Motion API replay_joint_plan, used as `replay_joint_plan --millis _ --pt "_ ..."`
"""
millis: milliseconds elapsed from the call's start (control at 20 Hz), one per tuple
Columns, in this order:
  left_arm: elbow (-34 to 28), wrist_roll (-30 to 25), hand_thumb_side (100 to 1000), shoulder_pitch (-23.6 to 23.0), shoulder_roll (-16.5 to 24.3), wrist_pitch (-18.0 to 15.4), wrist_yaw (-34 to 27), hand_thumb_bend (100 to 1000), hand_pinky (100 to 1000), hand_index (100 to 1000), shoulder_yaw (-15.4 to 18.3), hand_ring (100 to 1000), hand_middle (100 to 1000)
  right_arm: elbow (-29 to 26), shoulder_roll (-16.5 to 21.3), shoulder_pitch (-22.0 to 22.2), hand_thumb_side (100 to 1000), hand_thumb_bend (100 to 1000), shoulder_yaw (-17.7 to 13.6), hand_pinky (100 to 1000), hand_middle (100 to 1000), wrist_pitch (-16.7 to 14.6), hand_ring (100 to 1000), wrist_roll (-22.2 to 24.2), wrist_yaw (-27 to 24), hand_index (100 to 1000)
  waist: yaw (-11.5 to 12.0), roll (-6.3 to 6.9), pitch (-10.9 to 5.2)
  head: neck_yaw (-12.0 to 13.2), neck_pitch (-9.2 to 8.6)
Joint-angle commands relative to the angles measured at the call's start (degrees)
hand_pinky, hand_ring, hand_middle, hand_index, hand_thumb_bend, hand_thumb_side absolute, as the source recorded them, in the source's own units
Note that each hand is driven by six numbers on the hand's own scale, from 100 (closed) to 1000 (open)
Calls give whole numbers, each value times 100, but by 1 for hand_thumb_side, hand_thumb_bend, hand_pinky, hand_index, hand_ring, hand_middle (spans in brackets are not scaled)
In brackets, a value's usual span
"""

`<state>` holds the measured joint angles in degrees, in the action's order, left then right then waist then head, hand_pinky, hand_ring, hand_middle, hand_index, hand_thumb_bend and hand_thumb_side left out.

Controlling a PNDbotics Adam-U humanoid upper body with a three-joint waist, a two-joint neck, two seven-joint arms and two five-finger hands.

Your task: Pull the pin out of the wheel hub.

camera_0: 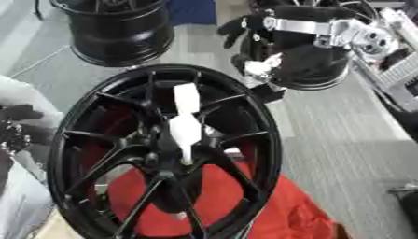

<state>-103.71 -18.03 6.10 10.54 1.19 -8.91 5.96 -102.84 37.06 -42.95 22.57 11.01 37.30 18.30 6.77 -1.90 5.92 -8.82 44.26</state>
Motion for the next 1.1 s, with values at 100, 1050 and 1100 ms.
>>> replay_joint_plan --millis 100,1050,1100 --pt "-62 -41 866 81 85 -9 31 100 575 778 -15 591 667 290 -148 -255 715 100 71 466 827 -142 511 372 471 952 23 0 -48 -49 -14" --pt "-43 -72 870 111 78 12 42 100 576 779 -25 592 668 643 -538 -527 771 100 325 454 829 -349 472 1133 901 949 100 -55 -46 -86 -14" --pt "-42 -74 871 111 77 12 42 100 576 779 -25 593 668 632 -545 -532 770 100 330 455 829 -347 472 1140 893 949 102 -55 -47 -88 -14"
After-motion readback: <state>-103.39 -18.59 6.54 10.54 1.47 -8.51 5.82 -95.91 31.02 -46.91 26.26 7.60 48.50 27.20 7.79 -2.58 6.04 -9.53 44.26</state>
